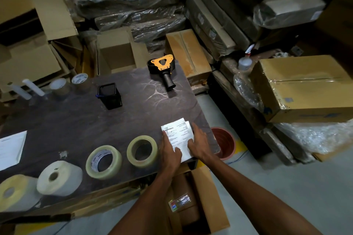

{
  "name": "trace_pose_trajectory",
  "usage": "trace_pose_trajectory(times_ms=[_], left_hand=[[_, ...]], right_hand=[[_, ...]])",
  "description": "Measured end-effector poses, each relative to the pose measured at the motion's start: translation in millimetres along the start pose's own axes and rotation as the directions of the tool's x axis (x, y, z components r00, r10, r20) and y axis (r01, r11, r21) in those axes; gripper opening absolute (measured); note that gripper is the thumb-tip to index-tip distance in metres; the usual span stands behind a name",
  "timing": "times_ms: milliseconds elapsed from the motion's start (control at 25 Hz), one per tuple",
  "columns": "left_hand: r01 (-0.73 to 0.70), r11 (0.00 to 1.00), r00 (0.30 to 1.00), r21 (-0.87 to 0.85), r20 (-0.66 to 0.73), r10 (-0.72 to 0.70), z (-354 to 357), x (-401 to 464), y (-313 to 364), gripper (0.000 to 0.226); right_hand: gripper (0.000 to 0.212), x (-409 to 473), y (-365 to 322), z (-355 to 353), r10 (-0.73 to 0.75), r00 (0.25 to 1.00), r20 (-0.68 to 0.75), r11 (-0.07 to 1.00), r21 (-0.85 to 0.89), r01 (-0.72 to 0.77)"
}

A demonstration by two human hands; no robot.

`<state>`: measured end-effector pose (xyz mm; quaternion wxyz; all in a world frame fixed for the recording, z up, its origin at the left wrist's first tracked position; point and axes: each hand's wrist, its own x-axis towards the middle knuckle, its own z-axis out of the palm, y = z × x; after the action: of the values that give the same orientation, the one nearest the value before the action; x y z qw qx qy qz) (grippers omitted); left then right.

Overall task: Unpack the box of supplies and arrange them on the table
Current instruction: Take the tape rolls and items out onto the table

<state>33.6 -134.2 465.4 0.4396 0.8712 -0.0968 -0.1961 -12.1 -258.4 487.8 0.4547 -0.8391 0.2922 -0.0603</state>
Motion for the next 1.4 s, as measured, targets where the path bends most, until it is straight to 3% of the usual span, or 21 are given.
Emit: trace_pose_trajectory(times_ms=[200,280,400,520,880,1080,1240,1400], left_hand=[[0.037,0.998,0.999,0.042,0.030,-0.038,-1.4,3.6,6.2,0.093],[0.033,0.999,0.999,0.014,0.010,-0.033,-0.6,-3.0,7.9,0.092],[0.049,0.998,0.999,-0.025,-0.002,-0.049,2.6,-19.6,11.7,0.087],[0.069,0.997,0.997,-0.044,-0.019,-0.069,2.0,-24.9,16.5,0.084],[0.063,0.996,0.997,-0.056,-0.048,-0.066,10.2,-41.6,1.2,0.076],[0.086,0.993,0.973,-0.085,-0.206,-0.102,19.1,-89.5,10.4,0.067],[0.089,0.972,0.943,-0.217,-0.297,-0.152,42.4,-143.8,-9.4,0.066],[0.308,0.920,0.926,-0.242,-0.146,-0.348,57.2,-182.8,-42.9,0.054]], right_hand=[[0.065,-0.6,2.7,-10.7,-0.055,0.998,0.030,0.998,0.004,0.055],[0.070,-0.2,4.9,-12.5,-0.003,1.000,0.012,1.000,-0.004,0.003],[0.055,-3.5,6.3,-9.1,0.063,0.997,-0.035,0.998,-0.022,-0.063],[0.038,-8.4,6.8,-7.3,0.031,0.999,-0.011,0.999,-0.016,-0.032],[0.044,-21.3,15.4,-16.6,-0.027,1.000,0.013,0.999,0.047,0.026],[0.049,-54.2,30.7,-21.5,0.025,0.999,-0.049,0.996,0.086,-0.020],[0.040,-103.1,60.2,-12.6,0.075,0.985,-0.158,0.980,0.196,-0.043],[0.031,-151.5,95.9,0.1,0.164,0.986,-0.005,0.971,0.179,-0.161]])
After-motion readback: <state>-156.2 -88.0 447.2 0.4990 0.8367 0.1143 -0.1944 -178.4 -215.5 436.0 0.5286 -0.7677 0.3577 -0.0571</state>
